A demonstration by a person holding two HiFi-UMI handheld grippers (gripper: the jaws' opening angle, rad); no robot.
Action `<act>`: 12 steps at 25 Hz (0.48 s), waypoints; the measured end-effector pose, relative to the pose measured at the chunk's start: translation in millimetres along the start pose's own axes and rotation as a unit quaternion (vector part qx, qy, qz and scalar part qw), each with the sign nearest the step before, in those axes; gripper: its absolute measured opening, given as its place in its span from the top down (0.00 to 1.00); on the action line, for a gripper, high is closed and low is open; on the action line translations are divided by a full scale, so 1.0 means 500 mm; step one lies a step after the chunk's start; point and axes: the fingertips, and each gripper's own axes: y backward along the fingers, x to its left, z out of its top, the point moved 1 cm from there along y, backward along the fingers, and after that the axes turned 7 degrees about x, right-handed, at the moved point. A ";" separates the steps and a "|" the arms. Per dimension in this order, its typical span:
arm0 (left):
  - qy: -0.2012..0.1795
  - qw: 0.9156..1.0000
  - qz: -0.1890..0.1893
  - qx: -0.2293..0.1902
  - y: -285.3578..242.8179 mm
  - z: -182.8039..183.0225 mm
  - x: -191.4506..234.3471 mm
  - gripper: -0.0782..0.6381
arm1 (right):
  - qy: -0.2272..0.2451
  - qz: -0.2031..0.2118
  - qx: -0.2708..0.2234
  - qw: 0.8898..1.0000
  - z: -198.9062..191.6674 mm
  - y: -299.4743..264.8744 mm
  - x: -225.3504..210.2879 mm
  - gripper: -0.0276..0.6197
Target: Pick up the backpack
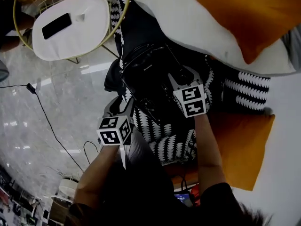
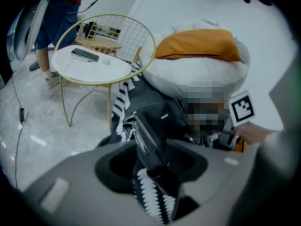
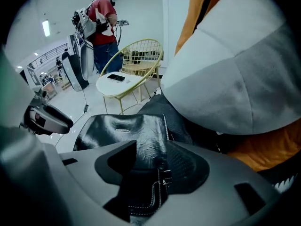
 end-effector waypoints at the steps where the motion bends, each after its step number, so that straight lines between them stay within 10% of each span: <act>1: 0.006 1.000 0.000 -0.003 -0.009 0.002 0.001 0.61 | 0.002 -0.001 0.002 1.000 -0.002 -0.012 -0.009 0.67; 12: 0.072 0.997 -0.017 -0.014 -0.064 0.003 -0.015 0.58 | 0.059 0.001 0.017 0.998 -0.009 -0.098 -0.039 0.58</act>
